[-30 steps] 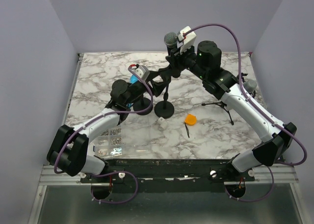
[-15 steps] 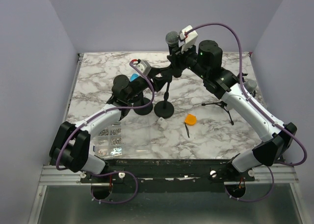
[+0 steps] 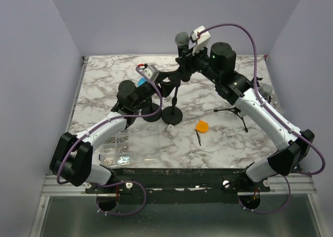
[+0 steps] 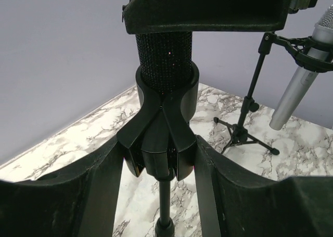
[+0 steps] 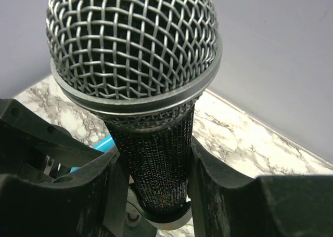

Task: Remove the microphone from the stand

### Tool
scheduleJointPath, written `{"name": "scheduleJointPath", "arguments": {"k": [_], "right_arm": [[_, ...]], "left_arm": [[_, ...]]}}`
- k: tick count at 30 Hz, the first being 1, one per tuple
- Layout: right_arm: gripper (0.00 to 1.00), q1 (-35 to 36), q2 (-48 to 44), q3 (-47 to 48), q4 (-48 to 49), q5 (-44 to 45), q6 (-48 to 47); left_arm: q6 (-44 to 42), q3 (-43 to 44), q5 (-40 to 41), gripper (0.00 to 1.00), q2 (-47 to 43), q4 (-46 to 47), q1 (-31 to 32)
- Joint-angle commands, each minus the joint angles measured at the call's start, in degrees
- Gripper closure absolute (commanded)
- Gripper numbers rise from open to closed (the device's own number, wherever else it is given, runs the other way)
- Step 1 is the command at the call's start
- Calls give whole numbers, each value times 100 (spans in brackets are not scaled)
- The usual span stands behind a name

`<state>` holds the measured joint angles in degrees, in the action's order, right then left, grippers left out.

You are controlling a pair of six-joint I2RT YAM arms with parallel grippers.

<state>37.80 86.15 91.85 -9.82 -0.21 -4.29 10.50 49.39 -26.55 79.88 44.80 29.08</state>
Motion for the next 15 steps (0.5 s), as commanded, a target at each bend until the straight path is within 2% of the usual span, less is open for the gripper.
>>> {"name": "scheduleJointPath", "arguments": {"k": [1,6,10,11,15], "right_arm": [[99,95,-126,805,1038,-659,400],[99,95,285,1384,234,-1260,-75],[99,96,165,957,311,-987,-247],[99,93,110,801,382,-913,-238],[99,94,61,475,492,-640,-230]], "left_arm": [[-303,-105,-15,100,-1,-468,89],[-221,-96,-241,100,43,-369,89],[-98,-39,-375,100,97,-269,89],[-27,-54,-340,96,104,-211,89],[233,-243,-51,56,128,214,92]]}}
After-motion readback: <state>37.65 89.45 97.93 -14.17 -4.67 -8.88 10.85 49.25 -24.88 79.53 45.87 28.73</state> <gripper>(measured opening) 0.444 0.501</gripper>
